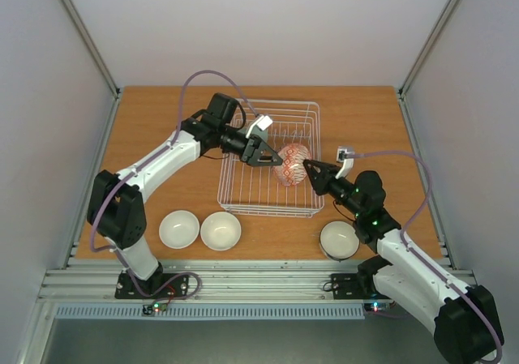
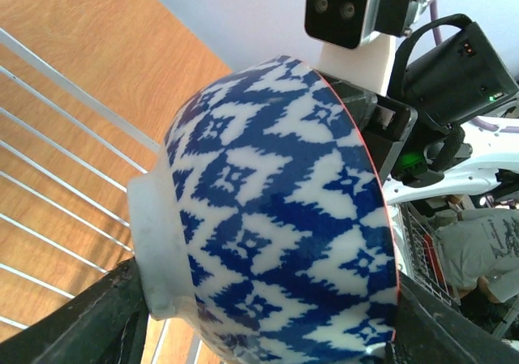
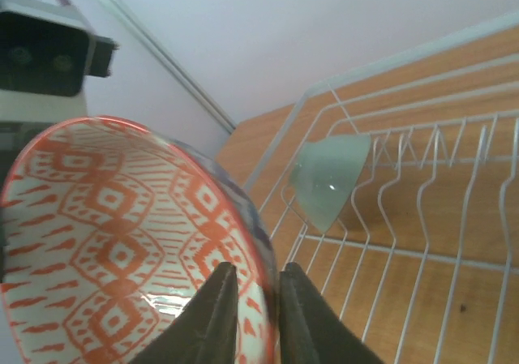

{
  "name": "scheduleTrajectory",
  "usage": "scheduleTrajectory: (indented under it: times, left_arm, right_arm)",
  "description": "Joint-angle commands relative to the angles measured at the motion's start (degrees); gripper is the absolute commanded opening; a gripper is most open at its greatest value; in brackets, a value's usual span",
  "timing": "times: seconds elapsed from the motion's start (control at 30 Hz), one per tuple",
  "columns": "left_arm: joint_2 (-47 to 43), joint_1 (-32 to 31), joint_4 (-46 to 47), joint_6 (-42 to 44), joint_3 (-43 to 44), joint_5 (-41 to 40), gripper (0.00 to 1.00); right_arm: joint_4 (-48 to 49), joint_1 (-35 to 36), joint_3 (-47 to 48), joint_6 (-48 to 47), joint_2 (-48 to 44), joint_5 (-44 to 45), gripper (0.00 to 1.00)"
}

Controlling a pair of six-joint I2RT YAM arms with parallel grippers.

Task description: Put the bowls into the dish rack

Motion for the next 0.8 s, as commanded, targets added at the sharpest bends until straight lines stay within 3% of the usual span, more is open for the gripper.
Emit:
scheduleTrajectory:
  times: [0.0,0.07,0.1,0.2,0.4,0.63,0.77]
  left_arm:
    - [1.14,-0.24,0.18,1.74,1.91,-1.72,0.01]
    - [1.22,-0.32,-0.51,2.15,2.19,-5.57,0.01]
    - [1.3,-0.33,-0.66,2.24,2.3,-7.26,0.0]
    - [2.15,-0.33,-1.05,2.57,2.62,-9.26,0.01]
    - [2.67,-0.54,0.03,2.01,3.71,-15.19,0.0]
    - [6.18,-4.59,-4.86,1.13,13.09,-49.07,0.0]
    - [11.37,-6.85,-7.9,1.88,19.6,-62.21,0.01]
  right_arm:
    - [6.38,-0.31,1.1,1.15,-0.55,-1.5,0.26]
    - [5.08,-0.31,1.44,0.65,-0.7,-1.24,0.53]
    - [4.42,-0.31,1.64,0.45,-0.93,-0.94,0.62]
    - [2.31,-0.29,2.18,-0.15,-1.63,0.21,0.73]
    - [-3.92,-0.31,3.25,-1.11,-3.9,2.61,0.77]
    - [-13.19,-0.22,3.14,-0.11,-9.55,3.18,0.78]
    - [-15.07,-0.01,1.95,1.49,-11.3,0.89,0.78]
